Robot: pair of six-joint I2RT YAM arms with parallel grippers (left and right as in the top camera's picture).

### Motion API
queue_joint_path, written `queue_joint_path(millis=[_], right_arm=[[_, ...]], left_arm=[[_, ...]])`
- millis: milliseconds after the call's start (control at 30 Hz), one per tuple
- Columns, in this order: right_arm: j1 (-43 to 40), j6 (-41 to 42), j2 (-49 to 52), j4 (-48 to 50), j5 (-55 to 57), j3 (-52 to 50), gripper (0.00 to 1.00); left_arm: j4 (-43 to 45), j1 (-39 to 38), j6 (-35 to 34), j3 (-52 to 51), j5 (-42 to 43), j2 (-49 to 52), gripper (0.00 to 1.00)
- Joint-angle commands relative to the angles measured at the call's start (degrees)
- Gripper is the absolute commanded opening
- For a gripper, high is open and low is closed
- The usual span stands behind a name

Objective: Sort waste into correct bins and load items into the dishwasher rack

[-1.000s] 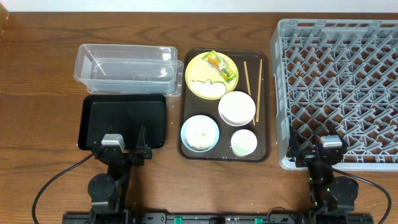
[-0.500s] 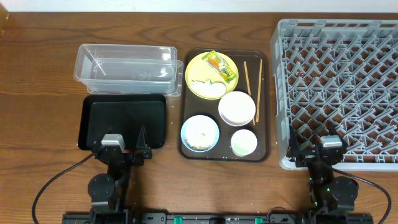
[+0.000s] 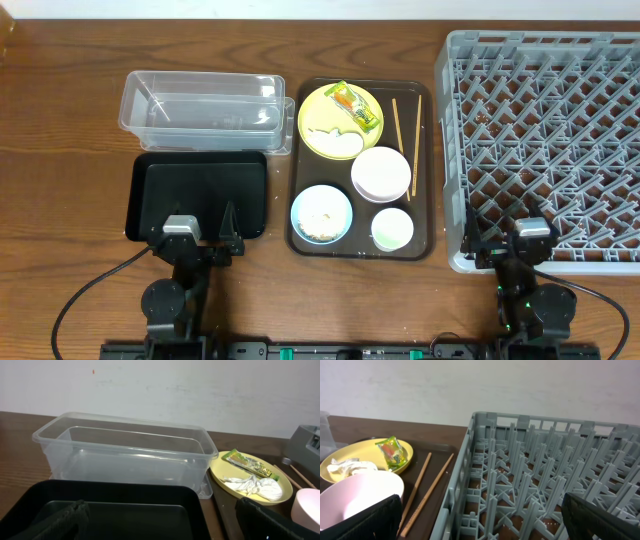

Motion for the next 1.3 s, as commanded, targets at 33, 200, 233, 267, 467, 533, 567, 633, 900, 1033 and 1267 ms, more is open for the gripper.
queue_joint_path(millis=[33, 200, 233, 267, 467, 533, 567, 633, 900, 1033, 1267], right_arm=[[1.0, -0.2, 0.1, 0.3, 0.8, -0.2, 0.99], [1.0, -0.1, 0.1, 0.0, 0.8, -0.2, 0.99], [1.1, -0.1, 0.1, 0.0, 0.8, -0.2, 0.99], [1.0, -0.1, 0.1, 0.0, 0.8, -0.2, 0.99], [1.1, 0.3, 0.1, 0.9, -0.7, -0.2, 0.99], [1.1, 0.3, 0.1, 0.9, -0.7, -0.2, 0.99], [1.1, 0.3, 0.1, 0.9, -0.8, -0.2, 0.99], [1.1, 0.3, 0.1, 1.0, -0.8, -0.2, 0.99], [1.1, 0.1, 0.1, 5.0, -2.4, 0.0, 0.99], [1.0, -2.1, 0.4, 5.0, -4.3, 1.7, 0.99], [1.0, -5.6, 8.1, 4.6, -4.6, 8.8, 0.99]], left_arm=[[-2.1, -0.2, 0.8, -0.8, 0.8, -0.3, 0.96], [-2.1, -0.2, 0.7, -0.8, 0.8, -0.3, 0.96], [-2.1, -0.2, 0.8, -0.8, 0.8, -0.3, 0.96], [-2.1, -0.2, 0.8, -0.8, 0.8, -0.3, 0.96], [-2.1, -0.2, 0.8, -0.8, 0.8, -0.3, 0.96], [-2.1, -0.2, 0.7, -0.8, 0.8, -0.3, 0.96], [-2.1, -0.2, 0.7, -0.8, 0.8, -0.3, 0.96], [-2.1, -0.2, 0.8, -0.8, 0.8, -0.3, 0.96], [-1.1, -0.2, 0.7, 1.4, 1.0, 0.0, 0.96], [-1.1, -0.2, 1.1, 6.3, 2.1, 3.4, 0.96], [-1.7, -0.2, 2.3, 22.0, 5.5, 20.2, 0.96]])
